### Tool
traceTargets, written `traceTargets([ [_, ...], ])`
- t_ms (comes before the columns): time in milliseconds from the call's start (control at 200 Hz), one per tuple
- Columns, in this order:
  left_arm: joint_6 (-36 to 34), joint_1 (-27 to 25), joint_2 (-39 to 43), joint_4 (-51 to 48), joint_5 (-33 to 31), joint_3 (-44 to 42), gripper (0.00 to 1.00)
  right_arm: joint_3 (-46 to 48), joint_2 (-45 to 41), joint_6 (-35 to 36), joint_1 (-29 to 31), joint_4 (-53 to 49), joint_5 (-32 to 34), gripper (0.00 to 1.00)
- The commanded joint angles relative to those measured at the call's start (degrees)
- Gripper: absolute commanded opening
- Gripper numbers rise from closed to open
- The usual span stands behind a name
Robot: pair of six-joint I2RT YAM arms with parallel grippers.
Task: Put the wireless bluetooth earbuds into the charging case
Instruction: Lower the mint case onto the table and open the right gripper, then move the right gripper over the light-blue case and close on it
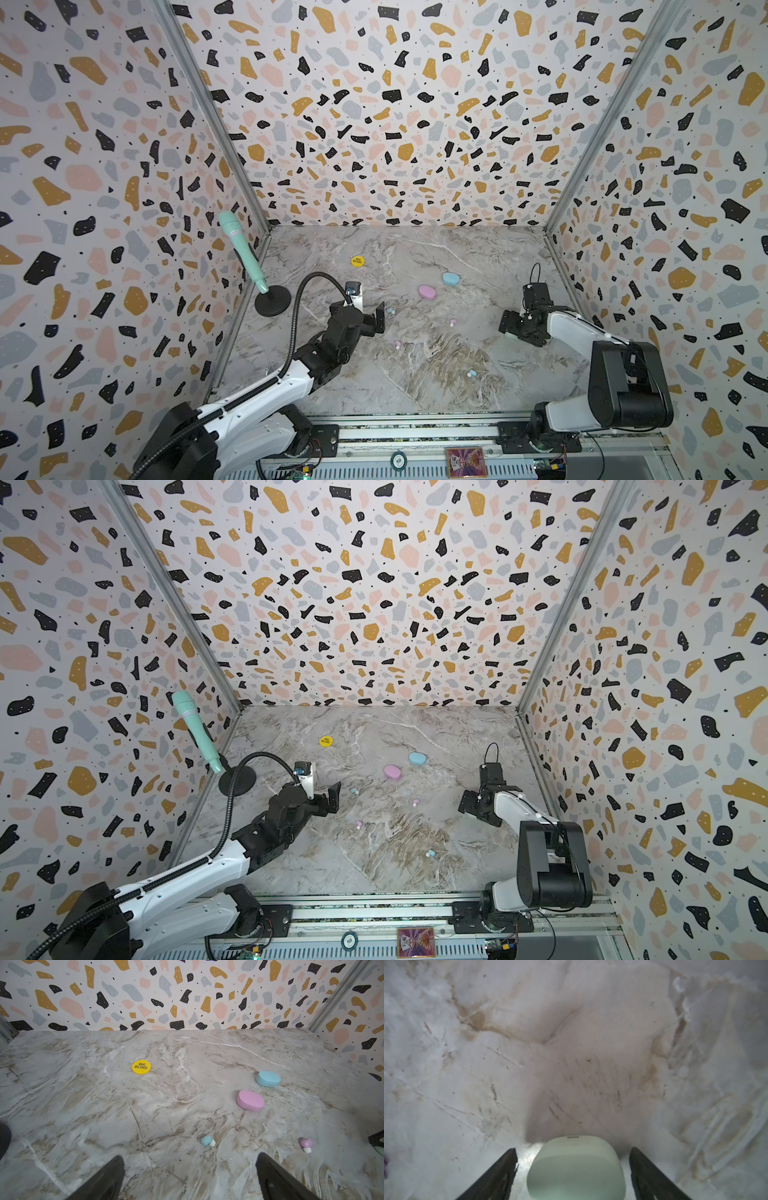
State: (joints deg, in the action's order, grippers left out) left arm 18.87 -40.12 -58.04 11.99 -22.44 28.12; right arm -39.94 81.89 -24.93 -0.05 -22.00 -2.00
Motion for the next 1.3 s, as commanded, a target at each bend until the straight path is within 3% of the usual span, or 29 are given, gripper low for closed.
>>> traceTargets([
  [0, 0.6, 0.4, 1.4, 0.7, 0.5, 1.0, 1.00, -1.9, -2.2, 0.4, -0.3, -5.7, -0.6, 0.90],
  [215, -0.6, 0.4, -0.9, -2.3, 2.0, 2.9, 1.00, -7.2, -6.9, 0.5, 0.6, -11.7, -1.5, 0.95],
  [390, -0.7, 0.4, -2.2, -2.7, 3.1, 4.0, 1.00, -14.3, -5.3, 0.7, 5.8, -14.5, -2.3, 0.99],
  [806, -0.9, 0.4, -6.8, -0.1, 7.2, 4.8, 1.00, -39.9, 19.0, -0.3, 16.5, -11.9, -2.2, 0.99],
  [1081, -0.1, 0.5, -8.8, 0.2, 7.3, 4.5, 1.00, -60.2, 37.1, -2.2, 19.4, -16.8, 0.6, 0.98],
  [1297, -0.1, 1.4, -9.5, 0.4, 8.5, 4.6, 1.00, -70.3, 45.6, -2.8, 20.2, -20.9, 3.4, 0.94],
])
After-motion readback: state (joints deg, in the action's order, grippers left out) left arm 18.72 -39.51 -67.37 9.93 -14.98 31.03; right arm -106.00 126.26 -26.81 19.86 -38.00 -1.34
